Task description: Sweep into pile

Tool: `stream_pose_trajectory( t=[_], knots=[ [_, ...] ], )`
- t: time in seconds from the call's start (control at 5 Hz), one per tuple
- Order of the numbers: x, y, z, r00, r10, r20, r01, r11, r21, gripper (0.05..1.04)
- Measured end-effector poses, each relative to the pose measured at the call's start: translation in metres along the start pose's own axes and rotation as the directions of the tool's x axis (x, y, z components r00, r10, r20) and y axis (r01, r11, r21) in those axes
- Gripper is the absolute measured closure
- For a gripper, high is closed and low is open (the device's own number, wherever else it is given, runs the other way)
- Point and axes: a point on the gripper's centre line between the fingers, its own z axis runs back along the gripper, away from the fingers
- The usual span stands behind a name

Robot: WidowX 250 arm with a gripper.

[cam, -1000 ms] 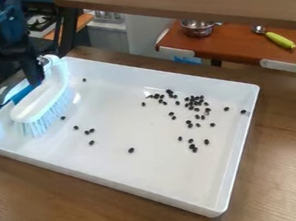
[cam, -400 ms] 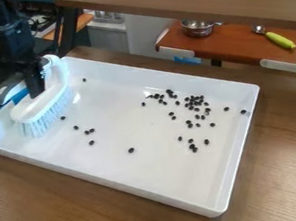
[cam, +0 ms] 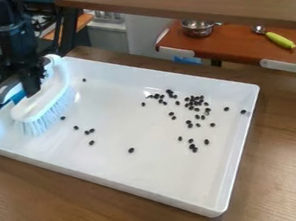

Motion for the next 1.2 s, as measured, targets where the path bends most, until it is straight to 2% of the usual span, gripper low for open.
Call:
stream_pose_trajectory(
  t=[0.6,0.8,1.2],
  knots=[
    [0.009,-0.034,-0.004,1.0,-0.005,-0.022,0.005,1.0,0.018,0.591],
    [0.011,-0.059,-0.002,0.999,-0.006,-0.046,0.007,1.0,0.006,0.591],
    [0.031,-0.103,0.001,0.997,0.043,-0.069,-0.042,0.999,0.014,0.591]
  ],
)
